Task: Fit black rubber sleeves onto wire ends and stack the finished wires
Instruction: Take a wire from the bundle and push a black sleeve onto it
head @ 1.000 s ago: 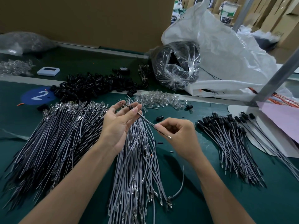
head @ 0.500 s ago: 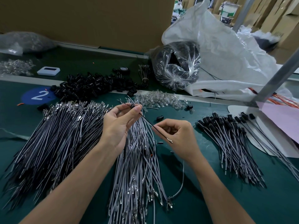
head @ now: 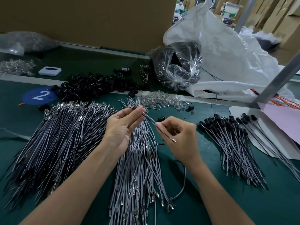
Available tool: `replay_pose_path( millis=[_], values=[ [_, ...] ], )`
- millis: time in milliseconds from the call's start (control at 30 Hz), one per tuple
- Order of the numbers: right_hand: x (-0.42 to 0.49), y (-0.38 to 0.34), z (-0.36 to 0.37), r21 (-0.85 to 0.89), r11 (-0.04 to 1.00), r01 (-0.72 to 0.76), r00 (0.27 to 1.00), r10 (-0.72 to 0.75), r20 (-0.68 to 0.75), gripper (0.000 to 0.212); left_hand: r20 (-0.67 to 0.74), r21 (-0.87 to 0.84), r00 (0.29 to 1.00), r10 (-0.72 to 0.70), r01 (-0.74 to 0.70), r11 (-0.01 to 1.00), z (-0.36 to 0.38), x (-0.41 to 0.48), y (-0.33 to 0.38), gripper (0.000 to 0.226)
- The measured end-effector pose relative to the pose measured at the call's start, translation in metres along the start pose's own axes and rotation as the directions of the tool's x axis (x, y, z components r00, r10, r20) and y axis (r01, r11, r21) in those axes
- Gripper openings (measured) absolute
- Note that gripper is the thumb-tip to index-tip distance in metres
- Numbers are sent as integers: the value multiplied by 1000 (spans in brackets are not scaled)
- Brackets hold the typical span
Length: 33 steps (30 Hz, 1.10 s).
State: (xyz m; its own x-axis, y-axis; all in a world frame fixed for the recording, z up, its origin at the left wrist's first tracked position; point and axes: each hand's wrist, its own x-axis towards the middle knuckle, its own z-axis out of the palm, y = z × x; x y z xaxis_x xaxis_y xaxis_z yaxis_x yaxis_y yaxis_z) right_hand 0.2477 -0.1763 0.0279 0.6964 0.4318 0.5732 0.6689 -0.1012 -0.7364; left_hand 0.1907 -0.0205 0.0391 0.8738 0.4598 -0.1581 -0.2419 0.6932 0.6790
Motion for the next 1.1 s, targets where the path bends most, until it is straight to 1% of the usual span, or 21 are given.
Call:
replay_pose_path(
  millis=[133, 233, 333, 433, 533, 667, 767, 900, 967, 1033, 1100],
  values=[
    [0, 1, 1, -30, 999, 26, 1000, -26, 12, 21, 28, 59, 1000, -8, 7, 998, 0, 0, -1, 32],
    [1, 2, 1, -46, 999, 23, 1000, -22, 11, 20, 20, 92, 1000, 3, -5, 996, 1, 0, -1, 25],
    [1, 1, 1, -20, 1000, 13, 999, -13, 30, 16, 18, 109, 999, 30, -31, 994, 2, 1, -2, 19],
    [3, -1, 0, 14, 999, -35, 998, 34, 45, 9, 54, 171, 997, 61, -69, 983, 2, -1, -3, 23],
    [3, -1, 2, -3, 997, -77, 996, 77, 46, 7, 97, 269, 992, 81, -104, 957, 3, -4, -8, 26],
    [2, -1, 3, -14, 996, -92, 995, 92, 36, 8, 134, 326, 986, 101, -140, 935, 5, -5, -14, 16],
    [0, 0, 4, -20, 998, -66, 997, 67, 27, 9, 152, 335, 983, 107, -153, 930, 5, -6, -16, 17],
    [-1, 0, 5, -58, 998, 18, 1000, -18, 6, 7, 152, 360, 981, 119, -167, 918, 5, -8, -17, 22],
    [0, 1, 5, -89, 995, 47, 999, -48, -10, 7, 159, 382, 979, 125, -178, 907, 6, -9, -18, 20],
    [0, 2, 6, -123, 991, 55, 998, -56, -10, 5, 173, 391, 977, 128, -187, 901, 7, -10, -18, 19],
    [-1, 3, 7, -110, 993, 40, 999, -41, -4, 4, 178, 379, 976, 122, -182, 907, 7, -11, -18, 20]
  ],
)
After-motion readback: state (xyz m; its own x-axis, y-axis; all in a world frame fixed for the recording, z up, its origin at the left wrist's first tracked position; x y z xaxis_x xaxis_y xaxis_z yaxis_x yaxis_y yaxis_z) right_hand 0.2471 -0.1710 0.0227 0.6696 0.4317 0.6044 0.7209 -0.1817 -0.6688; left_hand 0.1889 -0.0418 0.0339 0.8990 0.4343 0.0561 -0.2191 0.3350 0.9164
